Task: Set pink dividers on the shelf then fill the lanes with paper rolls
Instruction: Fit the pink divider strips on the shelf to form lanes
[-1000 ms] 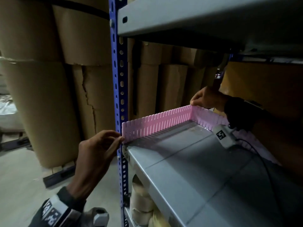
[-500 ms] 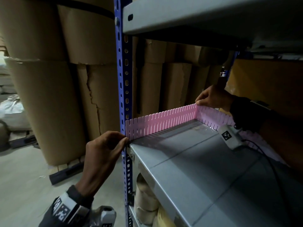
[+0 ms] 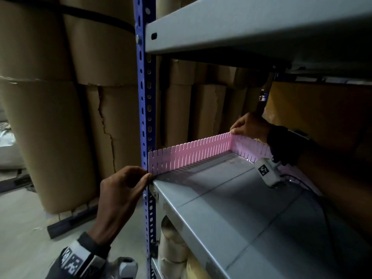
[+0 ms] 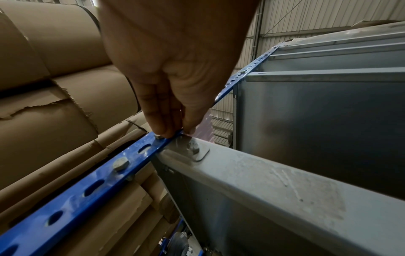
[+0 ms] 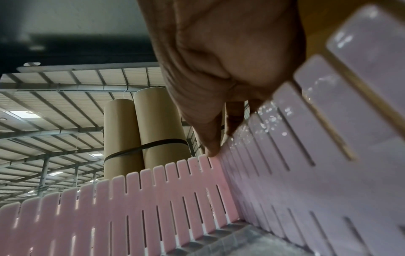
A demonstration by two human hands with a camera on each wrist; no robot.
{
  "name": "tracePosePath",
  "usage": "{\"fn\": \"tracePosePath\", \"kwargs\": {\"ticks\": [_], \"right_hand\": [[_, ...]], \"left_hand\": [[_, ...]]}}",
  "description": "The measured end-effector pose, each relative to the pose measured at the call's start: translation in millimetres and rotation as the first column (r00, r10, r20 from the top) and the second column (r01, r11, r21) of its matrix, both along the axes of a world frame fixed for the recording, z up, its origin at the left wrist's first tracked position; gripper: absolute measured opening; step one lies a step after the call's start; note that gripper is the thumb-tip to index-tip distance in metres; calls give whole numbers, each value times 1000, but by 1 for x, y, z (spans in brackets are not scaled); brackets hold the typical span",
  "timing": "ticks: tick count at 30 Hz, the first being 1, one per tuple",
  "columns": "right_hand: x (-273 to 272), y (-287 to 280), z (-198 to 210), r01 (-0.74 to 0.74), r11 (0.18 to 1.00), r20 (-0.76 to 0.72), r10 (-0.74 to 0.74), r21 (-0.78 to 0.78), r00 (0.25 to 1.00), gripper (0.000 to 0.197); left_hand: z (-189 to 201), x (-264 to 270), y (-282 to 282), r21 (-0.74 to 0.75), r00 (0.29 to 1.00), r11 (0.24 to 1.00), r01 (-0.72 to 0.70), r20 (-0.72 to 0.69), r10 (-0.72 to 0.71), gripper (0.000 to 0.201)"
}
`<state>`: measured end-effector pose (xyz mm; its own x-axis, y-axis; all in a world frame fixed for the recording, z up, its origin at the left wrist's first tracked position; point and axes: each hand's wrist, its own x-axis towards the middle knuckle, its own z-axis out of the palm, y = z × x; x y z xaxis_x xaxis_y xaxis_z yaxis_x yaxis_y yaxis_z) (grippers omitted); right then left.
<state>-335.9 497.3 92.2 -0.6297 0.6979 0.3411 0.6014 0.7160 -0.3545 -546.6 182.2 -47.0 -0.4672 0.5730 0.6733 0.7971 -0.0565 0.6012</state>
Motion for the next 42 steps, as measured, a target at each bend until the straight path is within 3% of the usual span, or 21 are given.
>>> {"fn": "tracePosePath", "kwargs": {"ticks": [8,12,14,20,24,26,29,31,36,42], "right_hand": [[0,-13,8,14,999,3,-14,45,1000,18],[4,-36,21,23,996,46,-27,86,999,34],[7,-49,29,52,995,31,-55,84,998,30],[21,-110,46,174,984,80,-176,28,981,22],[42,-166,43,286,958,85,-288,31,954,27],[57,-196,40,330,944,132,-329,13,935,32],[90,-250,36,395,918,129,-387,-41,913,23],[114,-293,38,464,884,151,-451,-62,880,17],[178,-388,50,628,775,176,-610,-68,772,22],[270,-478,37,745,661,38,-745,-89,665,16]], "left_hand": [[-1,-1,1,11,999,1000,29,23,-29,22],[0,-5,2,21,996,997,71,46,-71,21],[0,-6,2,22,994,995,96,51,-97,22],[7,-4,-11,48,984,986,158,75,-162,20],[15,7,-39,100,972,969,226,47,-232,39],[18,19,-54,142,949,941,306,35,-314,39],[13,48,-70,236,891,872,430,48,-452,16],[8,76,-78,259,827,815,518,90,-555,12],[5,156,-96,248,658,666,703,129,-742,14],[15,237,-125,235,476,471,850,41,-878,16]]}}
